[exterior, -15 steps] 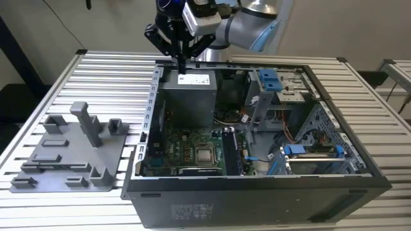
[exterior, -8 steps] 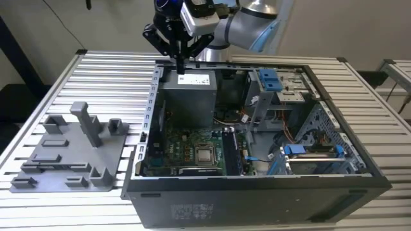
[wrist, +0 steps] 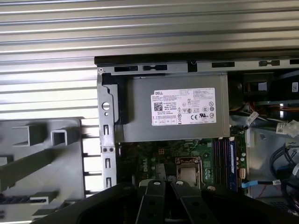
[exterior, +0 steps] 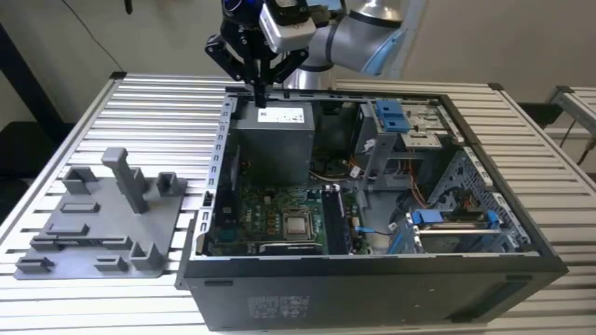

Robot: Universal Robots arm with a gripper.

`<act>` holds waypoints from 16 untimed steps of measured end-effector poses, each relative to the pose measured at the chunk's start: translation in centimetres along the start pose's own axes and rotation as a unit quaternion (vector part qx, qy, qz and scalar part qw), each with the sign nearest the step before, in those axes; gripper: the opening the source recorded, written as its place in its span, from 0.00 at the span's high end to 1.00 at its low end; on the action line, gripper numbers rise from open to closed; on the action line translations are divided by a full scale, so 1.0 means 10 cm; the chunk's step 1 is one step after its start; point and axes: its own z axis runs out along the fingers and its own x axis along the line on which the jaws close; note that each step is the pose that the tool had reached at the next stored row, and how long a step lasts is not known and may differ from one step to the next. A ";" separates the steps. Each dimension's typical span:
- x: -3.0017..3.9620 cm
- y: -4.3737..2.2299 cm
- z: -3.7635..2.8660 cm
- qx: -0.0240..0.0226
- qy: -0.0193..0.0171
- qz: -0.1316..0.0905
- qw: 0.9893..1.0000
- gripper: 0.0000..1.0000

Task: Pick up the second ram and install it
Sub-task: 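Reach for the second ram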

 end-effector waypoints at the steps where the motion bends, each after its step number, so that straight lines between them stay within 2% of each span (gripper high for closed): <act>1: 0.008 -0.001 0.000 0.000 0.000 0.000 1.000 0.89; 7: 0.051 -0.006 -0.001 0.000 0.000 0.000 1.000 0.89; 13: 0.064 -0.010 -0.002 0.000 0.000 0.000 1.000 0.89; 16: 0.139 -0.015 -0.004 0.000 -0.001 0.000 1.000 0.89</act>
